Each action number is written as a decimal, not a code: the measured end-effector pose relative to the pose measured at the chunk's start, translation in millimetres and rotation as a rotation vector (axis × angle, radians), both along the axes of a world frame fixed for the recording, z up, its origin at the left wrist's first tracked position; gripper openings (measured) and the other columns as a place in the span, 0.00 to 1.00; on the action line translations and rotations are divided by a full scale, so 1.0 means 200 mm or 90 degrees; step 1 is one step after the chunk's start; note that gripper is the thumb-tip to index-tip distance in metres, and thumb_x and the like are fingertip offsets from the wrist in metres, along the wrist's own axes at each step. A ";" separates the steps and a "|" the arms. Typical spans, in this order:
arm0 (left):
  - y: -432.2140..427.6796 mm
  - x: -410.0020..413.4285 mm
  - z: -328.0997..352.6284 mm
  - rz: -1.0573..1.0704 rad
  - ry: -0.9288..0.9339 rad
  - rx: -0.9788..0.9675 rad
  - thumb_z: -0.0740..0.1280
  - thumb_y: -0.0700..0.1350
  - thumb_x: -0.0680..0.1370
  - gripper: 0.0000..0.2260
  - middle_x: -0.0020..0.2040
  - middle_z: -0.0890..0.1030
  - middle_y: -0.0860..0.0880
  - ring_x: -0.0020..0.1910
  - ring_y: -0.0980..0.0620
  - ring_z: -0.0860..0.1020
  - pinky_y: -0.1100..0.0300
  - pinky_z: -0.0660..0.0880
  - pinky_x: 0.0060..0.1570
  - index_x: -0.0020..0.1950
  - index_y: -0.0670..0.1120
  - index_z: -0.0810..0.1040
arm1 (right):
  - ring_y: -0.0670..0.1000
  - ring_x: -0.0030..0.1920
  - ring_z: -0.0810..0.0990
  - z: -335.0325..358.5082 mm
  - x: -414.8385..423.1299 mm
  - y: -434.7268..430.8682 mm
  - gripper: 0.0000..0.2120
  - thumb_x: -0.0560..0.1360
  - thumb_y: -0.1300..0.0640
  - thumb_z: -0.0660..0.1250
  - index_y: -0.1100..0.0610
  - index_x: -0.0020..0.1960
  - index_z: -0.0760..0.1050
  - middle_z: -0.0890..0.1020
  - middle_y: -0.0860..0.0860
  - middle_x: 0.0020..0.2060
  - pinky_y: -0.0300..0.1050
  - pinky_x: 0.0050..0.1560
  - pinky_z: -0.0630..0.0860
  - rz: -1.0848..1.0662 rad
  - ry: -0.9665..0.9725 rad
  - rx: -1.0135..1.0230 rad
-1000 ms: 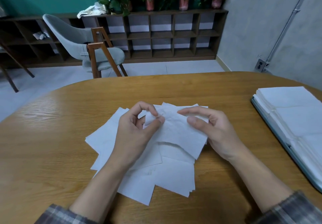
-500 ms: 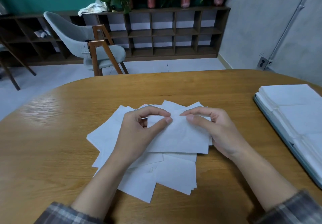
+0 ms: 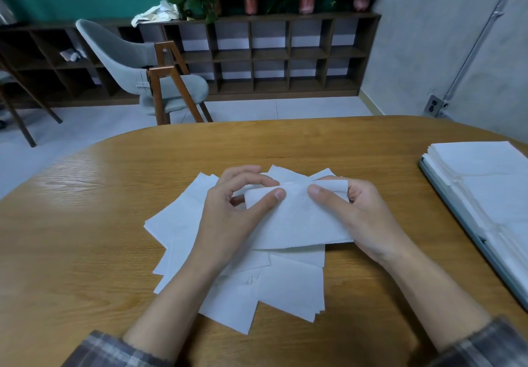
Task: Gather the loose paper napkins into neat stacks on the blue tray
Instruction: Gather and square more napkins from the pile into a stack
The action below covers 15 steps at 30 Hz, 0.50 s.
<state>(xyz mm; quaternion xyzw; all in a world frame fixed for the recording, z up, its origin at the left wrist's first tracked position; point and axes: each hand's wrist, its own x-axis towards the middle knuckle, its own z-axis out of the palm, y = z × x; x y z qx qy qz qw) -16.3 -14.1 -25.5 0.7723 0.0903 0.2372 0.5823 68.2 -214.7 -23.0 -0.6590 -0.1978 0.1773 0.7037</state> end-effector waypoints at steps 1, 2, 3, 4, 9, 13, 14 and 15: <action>0.00 0.00 0.00 -0.010 0.005 -0.024 0.79 0.49 0.75 0.02 0.59 0.84 0.60 0.59 0.59 0.81 0.59 0.74 0.47 0.46 0.54 0.88 | 0.52 0.48 0.87 0.00 0.00 0.00 0.15 0.75 0.52 0.72 0.63 0.54 0.85 0.89 0.57 0.49 0.43 0.47 0.81 0.002 0.001 0.002; 0.01 0.00 -0.01 -0.024 0.010 -0.046 0.79 0.48 0.75 0.02 0.58 0.85 0.59 0.56 0.53 0.82 0.50 0.74 0.48 0.46 0.53 0.88 | 0.52 0.47 0.87 0.00 0.00 0.00 0.15 0.75 0.52 0.72 0.63 0.54 0.85 0.89 0.57 0.49 0.42 0.47 0.81 0.005 -0.002 0.006; 0.01 0.00 -0.01 -0.034 0.011 -0.059 0.78 0.47 0.76 0.02 0.56 0.86 0.59 0.54 0.43 0.81 0.45 0.73 0.47 0.45 0.51 0.88 | 0.52 0.47 0.87 0.00 0.00 0.00 0.15 0.75 0.52 0.72 0.63 0.54 0.85 0.89 0.56 0.49 0.42 0.47 0.82 0.009 -0.002 0.009; 0.01 0.00 -0.01 -0.037 0.007 -0.065 0.78 0.47 0.76 0.02 0.54 0.87 0.58 0.50 0.36 0.78 0.46 0.71 0.44 0.45 0.51 0.88 | 0.51 0.47 0.87 0.00 0.00 0.00 0.15 0.75 0.52 0.72 0.63 0.54 0.85 0.89 0.56 0.48 0.41 0.47 0.82 0.011 -0.002 0.009; 0.01 0.00 0.00 -0.002 -0.032 -0.042 0.80 0.45 0.75 0.04 0.45 0.87 0.57 0.33 0.51 0.62 0.68 0.64 0.32 0.43 0.52 0.87 | 0.50 0.50 0.85 0.02 -0.01 0.01 0.12 0.80 0.57 0.70 0.51 0.63 0.82 0.87 0.53 0.53 0.40 0.48 0.81 0.012 -0.068 -0.033; 0.00 0.00 -0.02 0.042 -0.047 0.009 0.81 0.45 0.74 0.05 0.45 0.87 0.57 0.30 0.56 0.63 0.67 0.64 0.31 0.44 0.51 0.86 | 0.48 0.55 0.84 0.03 -0.01 -0.01 0.22 0.80 0.61 0.72 0.41 0.68 0.76 0.85 0.45 0.54 0.42 0.55 0.80 0.069 -0.172 -0.092; 0.00 0.00 -0.02 0.048 -0.052 0.021 0.81 0.45 0.73 0.07 0.46 0.87 0.57 0.31 0.57 0.68 0.68 0.66 0.33 0.46 0.51 0.86 | 0.45 0.55 0.83 0.01 0.00 -0.01 0.16 0.80 0.64 0.71 0.47 0.63 0.81 0.86 0.43 0.53 0.37 0.57 0.77 0.064 -0.209 -0.121; -0.01 0.00 -0.03 0.050 -0.060 0.054 0.82 0.45 0.73 0.09 0.47 0.86 0.57 0.36 0.59 0.75 0.69 0.69 0.36 0.49 0.51 0.85 | 0.42 0.55 0.83 0.01 0.00 -0.01 0.12 0.81 0.67 0.69 0.52 0.56 0.85 0.87 0.42 0.51 0.31 0.56 0.74 0.052 -0.228 -0.142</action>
